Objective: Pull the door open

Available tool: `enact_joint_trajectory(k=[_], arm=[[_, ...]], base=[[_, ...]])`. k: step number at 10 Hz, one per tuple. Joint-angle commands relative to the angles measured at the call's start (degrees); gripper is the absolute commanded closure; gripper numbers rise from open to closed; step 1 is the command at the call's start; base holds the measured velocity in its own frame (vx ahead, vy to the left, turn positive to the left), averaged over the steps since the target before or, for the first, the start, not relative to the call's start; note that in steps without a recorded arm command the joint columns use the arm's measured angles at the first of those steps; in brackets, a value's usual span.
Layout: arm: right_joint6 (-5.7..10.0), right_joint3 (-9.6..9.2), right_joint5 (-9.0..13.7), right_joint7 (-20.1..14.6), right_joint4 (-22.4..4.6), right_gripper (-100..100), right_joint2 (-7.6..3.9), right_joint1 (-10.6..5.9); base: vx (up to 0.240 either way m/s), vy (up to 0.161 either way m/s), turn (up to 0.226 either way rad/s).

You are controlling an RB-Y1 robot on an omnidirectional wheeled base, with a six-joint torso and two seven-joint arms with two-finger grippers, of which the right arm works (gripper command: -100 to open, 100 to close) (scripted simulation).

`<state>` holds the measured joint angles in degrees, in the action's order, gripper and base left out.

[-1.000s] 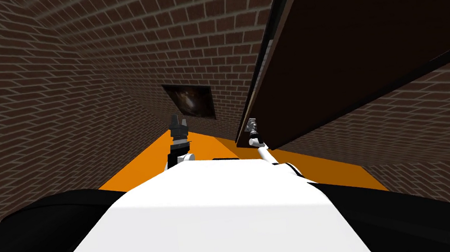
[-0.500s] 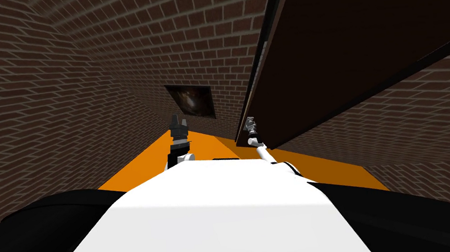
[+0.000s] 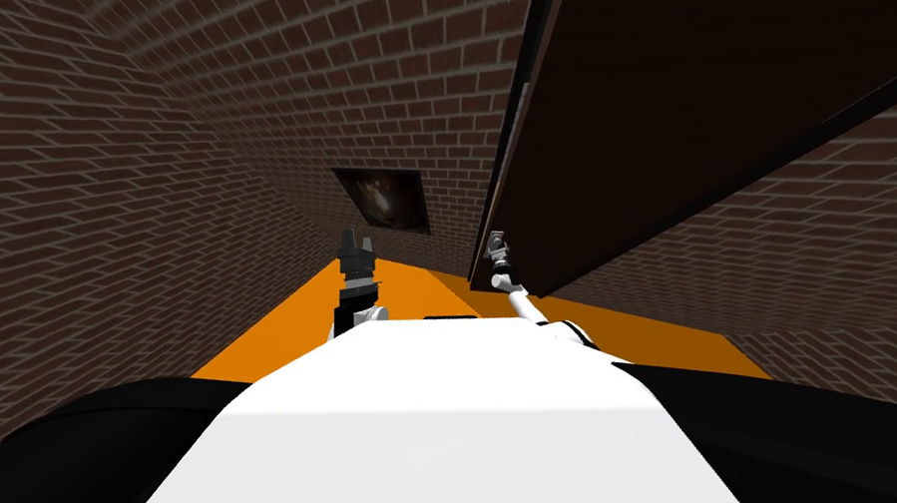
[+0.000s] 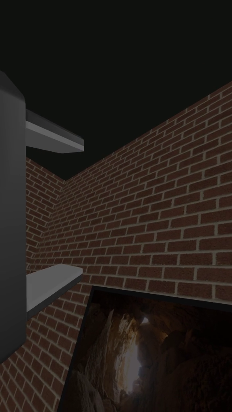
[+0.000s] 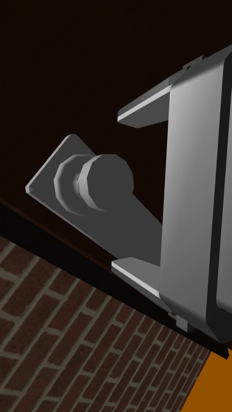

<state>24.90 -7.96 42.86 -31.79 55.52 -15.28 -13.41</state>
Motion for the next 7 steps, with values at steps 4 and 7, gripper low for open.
enact_joint_trajectory(k=[4, 7], arm=[[0.66, -0.85, 3.89, -7.14, -0.23, -100, 1.13, -0.83], [1.16, -1.42, 6.18, -11.45, -0.58, -100, 1.79, -1.42]], base=[[-0.067, -0.038, 0.03], [-0.066, -0.038, 0.034]])
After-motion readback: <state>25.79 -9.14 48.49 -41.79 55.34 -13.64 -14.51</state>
